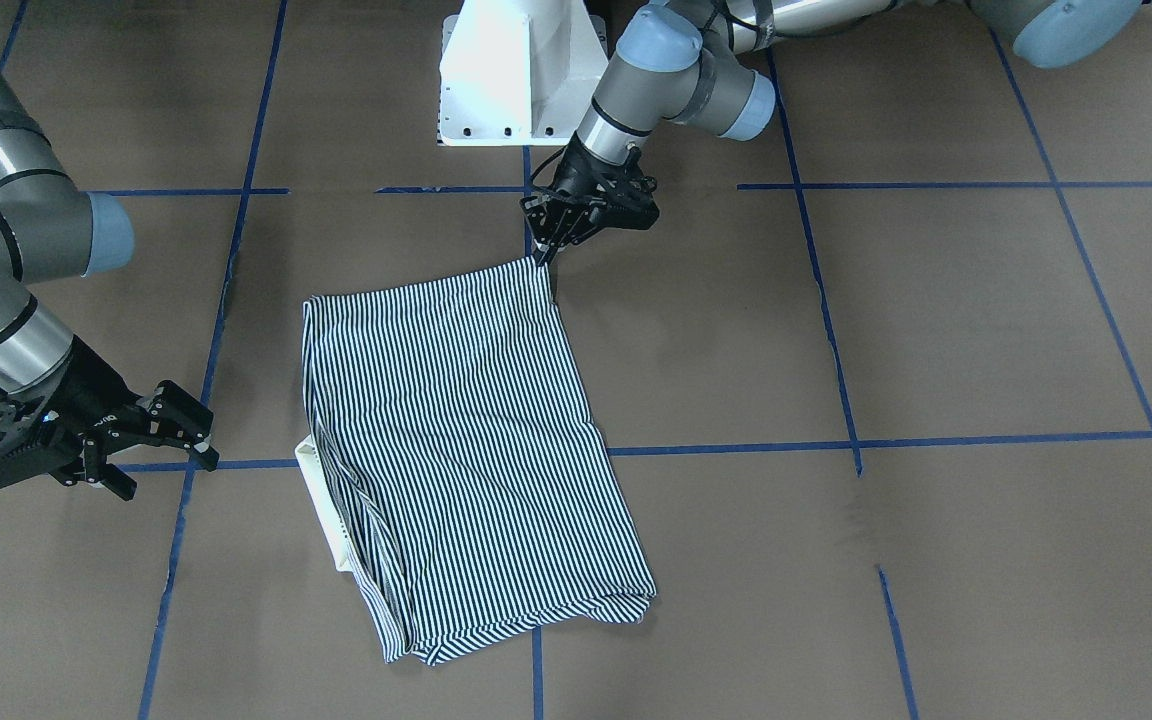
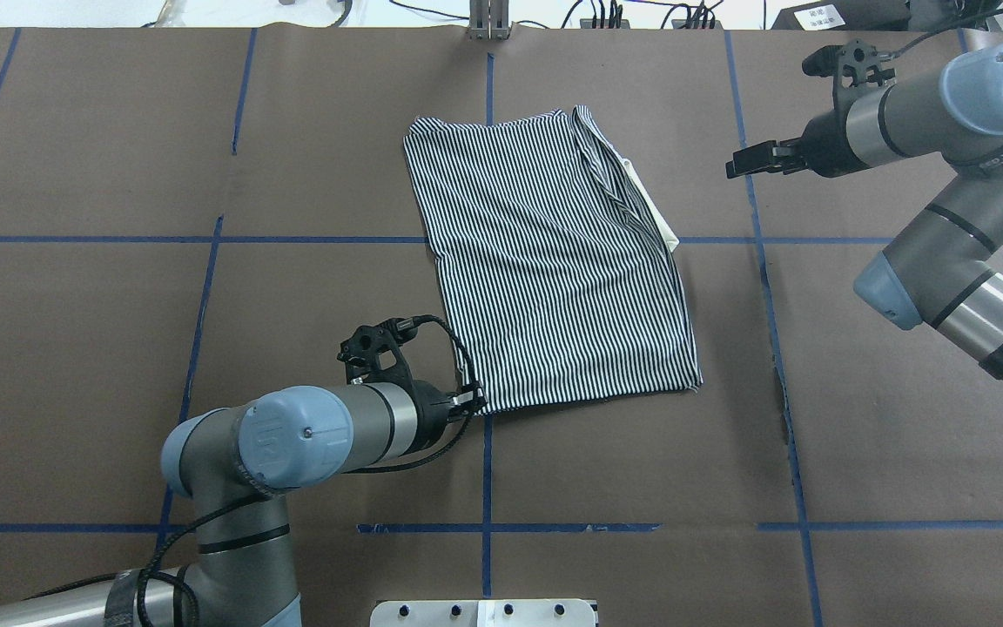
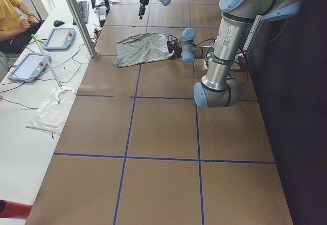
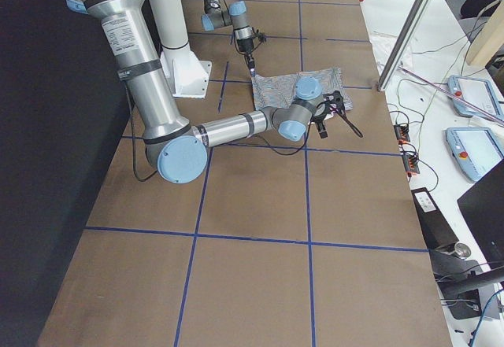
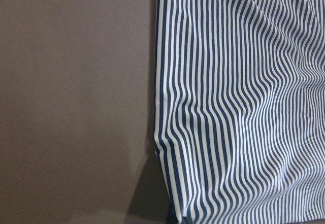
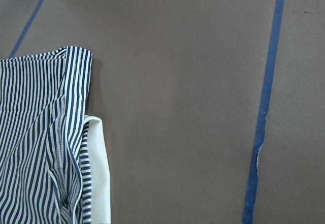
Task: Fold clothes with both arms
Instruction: 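Bring the right gripper to the shirt's near edge beside the left gripper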
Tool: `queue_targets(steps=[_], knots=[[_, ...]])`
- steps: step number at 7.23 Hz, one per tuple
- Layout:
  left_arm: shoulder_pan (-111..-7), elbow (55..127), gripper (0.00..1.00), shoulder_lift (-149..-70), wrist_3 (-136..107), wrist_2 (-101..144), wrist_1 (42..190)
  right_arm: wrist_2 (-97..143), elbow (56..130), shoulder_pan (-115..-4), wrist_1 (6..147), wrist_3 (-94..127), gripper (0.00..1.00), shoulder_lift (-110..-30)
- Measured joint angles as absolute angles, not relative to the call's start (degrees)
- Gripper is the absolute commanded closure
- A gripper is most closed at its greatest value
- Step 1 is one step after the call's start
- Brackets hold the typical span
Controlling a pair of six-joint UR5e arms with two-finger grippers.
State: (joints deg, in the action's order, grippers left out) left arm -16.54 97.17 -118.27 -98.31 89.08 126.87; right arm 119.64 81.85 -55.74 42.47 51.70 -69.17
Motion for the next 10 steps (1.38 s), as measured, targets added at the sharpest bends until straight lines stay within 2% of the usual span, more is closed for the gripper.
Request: queue_targets(steps=[3,6,8,10], knots=[[-16.6,103.12,1.0,-111.4,-97.67,89.02,126.83,119.54,89.26,-52.46,42.61,62.7,0.0,-70.47],[-16.21,107.52,1.0,-106.1,-97.89,88.51,126.86,108.5,104.73,-40.12,45.63,82.09,0.07,-76.62],[-15.72,107.97,1.0,-105.57,-98.14,87.69,126.83,89.84,112.92,-25.83,56.57,98.63,0.16,-77.44],[-15.46,108.01,1.0,-105.76,-98.3,87.47,126.83,82.08,113.72,-19.63,70.39,109.92,0.2,-72.82]])
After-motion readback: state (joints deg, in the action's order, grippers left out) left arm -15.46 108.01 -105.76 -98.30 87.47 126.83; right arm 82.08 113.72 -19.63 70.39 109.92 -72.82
